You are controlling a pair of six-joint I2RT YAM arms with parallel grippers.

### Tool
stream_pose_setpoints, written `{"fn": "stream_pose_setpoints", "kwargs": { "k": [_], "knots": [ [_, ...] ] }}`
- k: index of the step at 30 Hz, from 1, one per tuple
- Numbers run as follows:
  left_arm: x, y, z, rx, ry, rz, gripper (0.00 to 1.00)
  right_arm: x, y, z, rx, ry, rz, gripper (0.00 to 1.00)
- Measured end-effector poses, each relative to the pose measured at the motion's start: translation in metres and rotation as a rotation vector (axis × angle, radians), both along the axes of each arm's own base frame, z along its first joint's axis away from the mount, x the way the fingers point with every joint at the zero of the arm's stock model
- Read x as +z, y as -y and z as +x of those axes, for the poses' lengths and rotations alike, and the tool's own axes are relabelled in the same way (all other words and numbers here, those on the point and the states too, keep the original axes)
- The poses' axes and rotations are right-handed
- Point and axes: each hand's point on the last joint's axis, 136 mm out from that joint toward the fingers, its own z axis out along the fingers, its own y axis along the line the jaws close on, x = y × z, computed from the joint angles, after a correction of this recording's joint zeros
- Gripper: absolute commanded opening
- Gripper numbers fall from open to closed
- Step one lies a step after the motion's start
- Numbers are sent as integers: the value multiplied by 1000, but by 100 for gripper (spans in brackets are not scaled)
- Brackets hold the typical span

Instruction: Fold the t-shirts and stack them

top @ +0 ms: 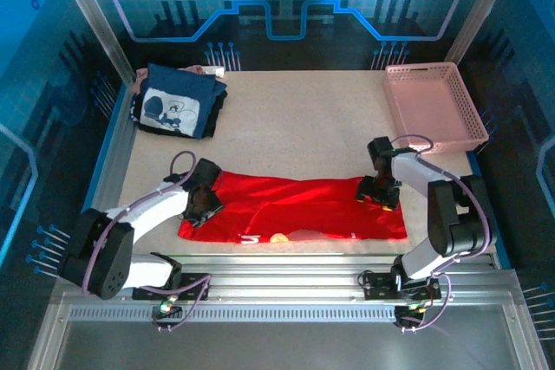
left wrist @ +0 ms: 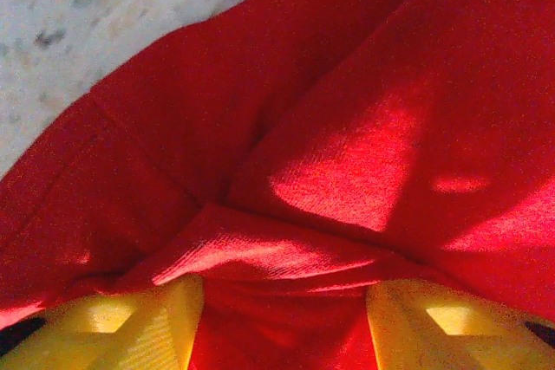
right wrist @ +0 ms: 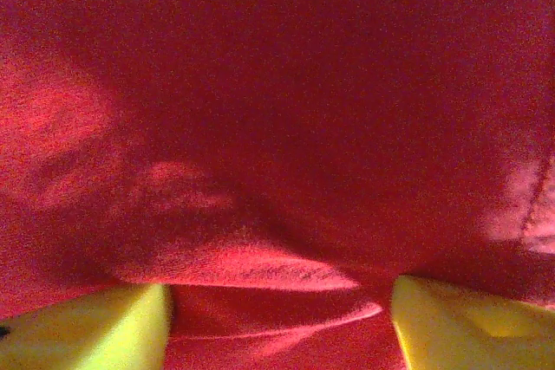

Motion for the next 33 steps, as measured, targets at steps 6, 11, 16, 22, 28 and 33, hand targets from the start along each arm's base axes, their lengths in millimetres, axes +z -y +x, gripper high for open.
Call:
{"fn": "stream_pose_setpoints", "kwargs": {
  "k": [6, 11, 16, 22, 28, 33],
  "knots": [
    [38, 3, 27, -44, 106, -2, 75, 41, 11, -1, -32, 138, 14, 91],
    [142, -3, 49, -43, 397, -17, 80, 112, -4, 10, 34, 410, 110, 91],
    [169, 3, 55, -58, 426, -50, 75, 125, -33, 7, 137, 406, 218, 74],
    [86, 9, 35, -73, 151, -40, 40, 73, -70, -15, 290, 151, 167, 30],
    [24, 23, 35, -88, -34, -58, 19, 21, -78, -37, 312, -35, 74, 29],
    [0, 41, 60, -114, -100, -92, 16, -3, -91, -52, 345, -117, 28, 30]
  ]
}}
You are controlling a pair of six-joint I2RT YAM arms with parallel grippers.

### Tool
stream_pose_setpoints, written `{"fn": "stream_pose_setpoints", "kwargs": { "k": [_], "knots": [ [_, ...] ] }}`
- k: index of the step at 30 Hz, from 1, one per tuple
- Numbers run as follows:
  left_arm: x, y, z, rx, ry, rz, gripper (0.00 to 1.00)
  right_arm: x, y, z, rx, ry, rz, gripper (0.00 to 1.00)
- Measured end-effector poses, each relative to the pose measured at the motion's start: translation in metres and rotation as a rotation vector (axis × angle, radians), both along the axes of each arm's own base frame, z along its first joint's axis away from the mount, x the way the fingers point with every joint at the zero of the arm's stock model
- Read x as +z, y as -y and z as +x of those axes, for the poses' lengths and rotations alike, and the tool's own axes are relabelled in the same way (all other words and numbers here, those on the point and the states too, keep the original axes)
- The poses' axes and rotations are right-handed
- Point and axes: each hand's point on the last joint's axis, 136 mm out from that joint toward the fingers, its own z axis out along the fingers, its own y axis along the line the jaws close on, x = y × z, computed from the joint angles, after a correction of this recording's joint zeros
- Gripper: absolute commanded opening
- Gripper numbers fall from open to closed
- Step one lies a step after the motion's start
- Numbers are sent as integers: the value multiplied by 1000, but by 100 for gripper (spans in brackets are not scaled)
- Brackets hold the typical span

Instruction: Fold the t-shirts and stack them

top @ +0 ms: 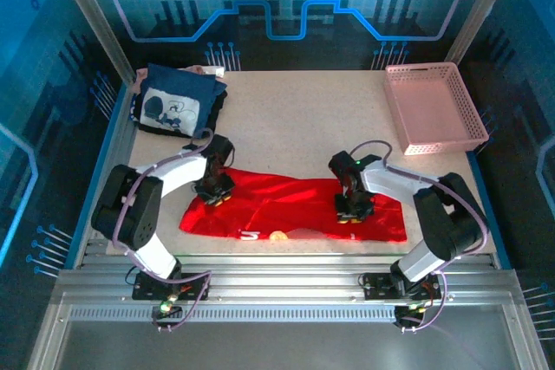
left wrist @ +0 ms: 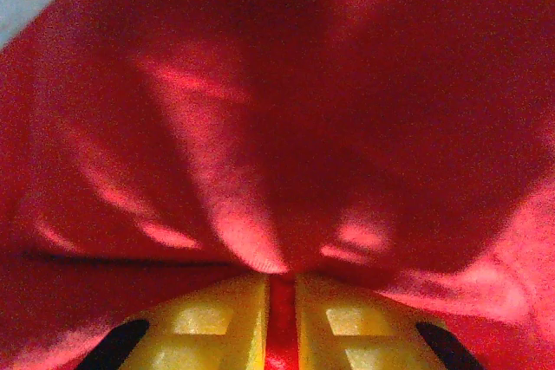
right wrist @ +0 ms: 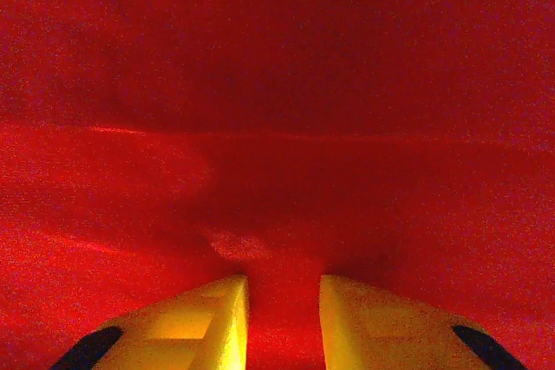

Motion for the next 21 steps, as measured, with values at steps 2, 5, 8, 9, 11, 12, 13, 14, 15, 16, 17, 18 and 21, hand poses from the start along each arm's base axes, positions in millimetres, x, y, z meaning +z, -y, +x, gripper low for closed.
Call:
{"fn": "stream_pose_setpoints", "kwargs": {
  "k": [2, 5, 8, 9, 11, 12, 13, 14, 15, 16, 17, 18, 21],
  "knots": [
    [-1, 11, 22, -10, 23, -26, 16, 0, -4, -1, 2, 8, -10, 30],
    [0, 28, 60, -36, 55, -56, 15, -1, -12, -3, 3, 10, -20, 30],
    [2, 47, 109, -71, 104, -79, 15, -1, -22, -4, 4, -1, -26, 30],
    [3, 55, 130, -88, 123, -87, 15, -1, -27, -4, 5, -7, -24, 30],
    [4, 67, 169, -118, 168, -96, 16, -1, -38, -3, 5, -24, -15, 30],
    [6, 75, 192, -137, 201, -103, 18, -1, -44, -2, 1, -33, -7, 30],
    [7, 82, 212, -156, 232, -112, 20, -1, -49, -2, -9, -43, 1, 30],
    [8, 88, 230, -175, 257, -126, 21, -1, -53, -2, -18, -53, 9, 30],
    [9, 96, 247, -197, 281, -142, 21, -1, -59, 0, -30, -64, 23, 30],
    [11, 104, 266, -220, 308, -170, 22, -1, -66, 1, -42, -76, 39, 30],
    [11, 111, 279, -238, 329, -189, 25, -1, -73, 3, -51, -87, 54, 30],
    [12, 120, 294, -262, 357, -220, 27, -1, -82, 6, -58, -98, 74, 30],
    [13, 138, 321, -295, 431, -316, 24, 1, -121, 18, -80, -130, 167, 30]
  ]
}}
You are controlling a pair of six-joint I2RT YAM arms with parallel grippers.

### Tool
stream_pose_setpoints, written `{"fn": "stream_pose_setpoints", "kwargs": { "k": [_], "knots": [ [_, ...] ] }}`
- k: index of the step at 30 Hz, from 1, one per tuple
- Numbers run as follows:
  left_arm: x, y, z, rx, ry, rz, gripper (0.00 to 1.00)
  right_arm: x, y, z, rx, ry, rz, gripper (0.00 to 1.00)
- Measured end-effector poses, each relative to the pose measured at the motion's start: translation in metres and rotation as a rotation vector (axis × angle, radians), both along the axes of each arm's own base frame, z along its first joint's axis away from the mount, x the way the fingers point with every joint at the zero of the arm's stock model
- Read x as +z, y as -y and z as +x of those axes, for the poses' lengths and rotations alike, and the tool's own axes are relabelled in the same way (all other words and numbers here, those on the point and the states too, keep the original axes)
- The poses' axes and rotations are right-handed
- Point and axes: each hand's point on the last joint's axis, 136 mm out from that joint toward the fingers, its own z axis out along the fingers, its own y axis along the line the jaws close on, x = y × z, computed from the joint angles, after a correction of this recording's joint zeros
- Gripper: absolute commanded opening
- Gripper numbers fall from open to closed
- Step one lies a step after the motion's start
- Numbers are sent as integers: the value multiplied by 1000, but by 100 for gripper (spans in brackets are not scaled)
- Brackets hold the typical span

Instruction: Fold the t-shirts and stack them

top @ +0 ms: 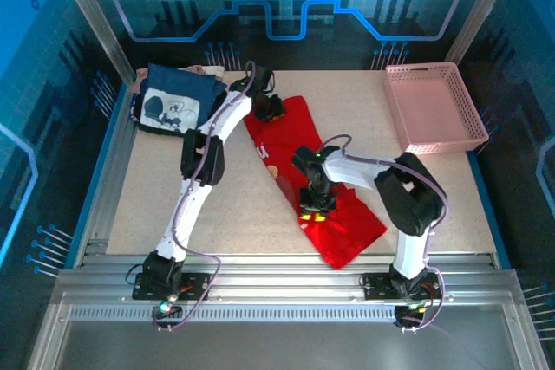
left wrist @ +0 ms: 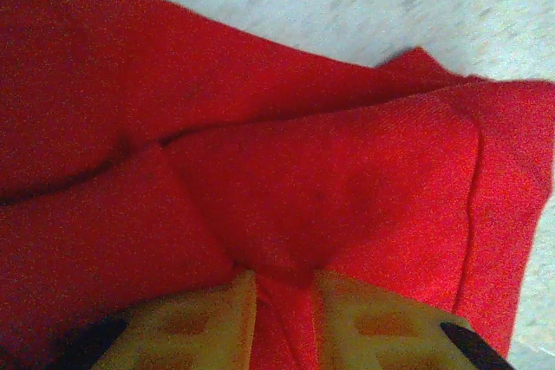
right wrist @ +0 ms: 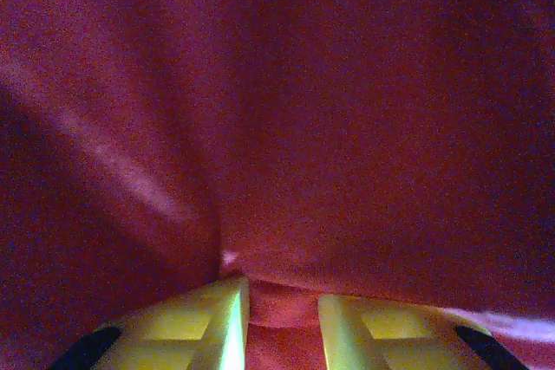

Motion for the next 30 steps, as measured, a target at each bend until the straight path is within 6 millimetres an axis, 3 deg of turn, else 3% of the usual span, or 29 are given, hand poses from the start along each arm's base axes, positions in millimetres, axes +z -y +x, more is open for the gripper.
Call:
{"fn": "stream_pose_setpoints", "kwargs": {
  "k": [6, 12, 15, 17, 21, 23, 27, 29, 30],
  "knots": [
    [3, -10, 25, 24, 39, -135, 24, 5, -87, 21, -45, -14, 216, 31],
    [7, -30, 55, 61, 114, -231, 25, 8, -131, 45, -113, -1, 319, 32],
    [9, -37, 66, 90, 141, -262, 25, 10, -141, 54, -141, 7, 337, 34],
    [11, -40, 72, 110, 160, -286, 32, 11, -144, 58, -158, 15, 346, 37],
    [29, -39, 86, 129, 216, -370, 73, 17, -147, 64, -169, 33, 354, 49],
    [42, -39, 91, 137, 241, -407, 82, 25, -146, 67, -152, 60, 343, 53],
    [71, -44, 91, 161, 246, -453, 97, 73, -137, 78, -91, 174, 352, 62],
    [102, -49, 88, 162, 270, -468, 99, 108, -129, 85, -58, 253, 375, 65],
    [129, -53, 86, 158, 302, -473, 99, 130, -121, 91, -45, 307, 389, 67]
  ]
}}
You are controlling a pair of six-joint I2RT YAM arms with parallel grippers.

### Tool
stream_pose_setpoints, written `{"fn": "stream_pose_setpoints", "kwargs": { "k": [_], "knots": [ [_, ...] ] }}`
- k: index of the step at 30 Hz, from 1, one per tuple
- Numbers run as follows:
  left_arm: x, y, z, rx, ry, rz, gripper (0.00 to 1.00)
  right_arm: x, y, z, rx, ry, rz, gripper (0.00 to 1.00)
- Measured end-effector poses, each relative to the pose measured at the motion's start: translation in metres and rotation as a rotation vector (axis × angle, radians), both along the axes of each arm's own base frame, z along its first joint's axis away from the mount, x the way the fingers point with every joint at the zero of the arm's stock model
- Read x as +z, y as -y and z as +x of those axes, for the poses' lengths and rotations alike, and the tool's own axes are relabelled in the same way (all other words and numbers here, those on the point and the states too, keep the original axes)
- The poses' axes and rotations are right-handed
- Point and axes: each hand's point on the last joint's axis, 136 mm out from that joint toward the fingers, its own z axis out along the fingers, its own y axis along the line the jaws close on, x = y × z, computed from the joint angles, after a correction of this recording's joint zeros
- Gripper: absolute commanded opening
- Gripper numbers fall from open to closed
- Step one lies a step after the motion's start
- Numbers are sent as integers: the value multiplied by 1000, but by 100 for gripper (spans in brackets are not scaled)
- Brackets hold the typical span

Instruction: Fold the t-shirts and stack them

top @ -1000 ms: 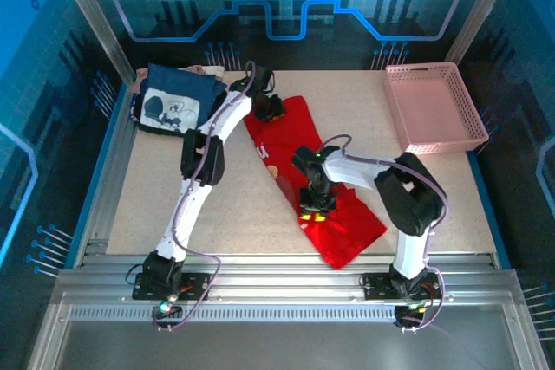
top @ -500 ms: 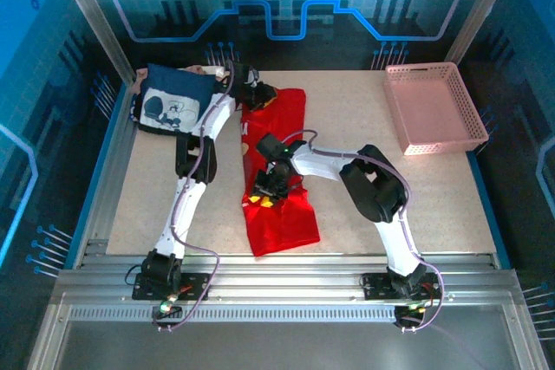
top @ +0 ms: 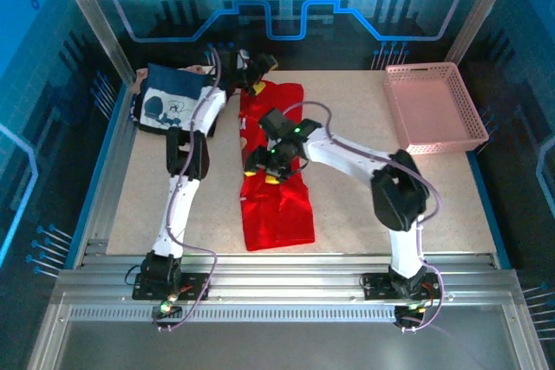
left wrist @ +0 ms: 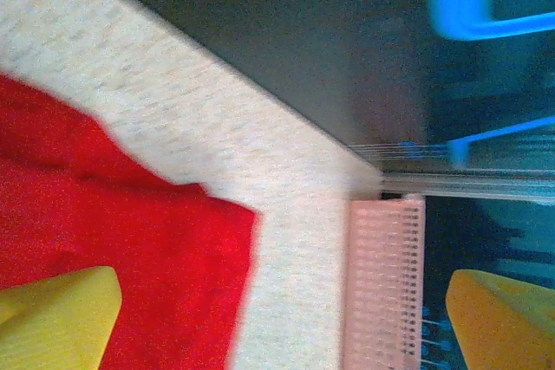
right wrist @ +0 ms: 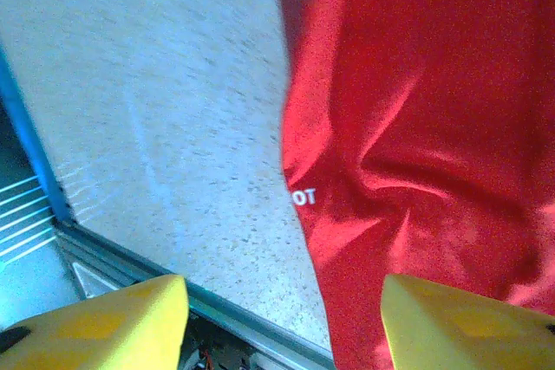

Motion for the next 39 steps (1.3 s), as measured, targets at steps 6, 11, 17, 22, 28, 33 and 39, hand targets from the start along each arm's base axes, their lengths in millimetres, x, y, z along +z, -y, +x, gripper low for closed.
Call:
{"fn": "stream_pose_setpoints", "kwargs": {
  "k": [6, 11, 17, 22, 28, 33, 39],
  "knots": [
    [189, -26, -72, -14, 218, 61, 99, 59, 59, 27, 3, 184, -6, 70],
    [260, -35, -219, -60, 285, 144, 97, 25, 99, 3, 76, 123, -46, 70],
    [134, -1, -372, -220, -20, 218, 86, -21, 123, -85, 220, -55, -2, 69],
    [-23, 17, -510, -355, -432, 324, 68, -53, 133, -151, 294, -174, 29, 68],
    [-86, 9, -577, -330, -577, 411, 63, -88, 131, -167, 313, -244, 37, 65],
    [-103, 14, -573, -249, -602, 439, 58, -106, 128, -163, 305, -250, 32, 65],
    [-121, 7, -564, -141, -617, 446, 56, -116, 123, -155, 295, -242, 35, 62]
  ]
}}
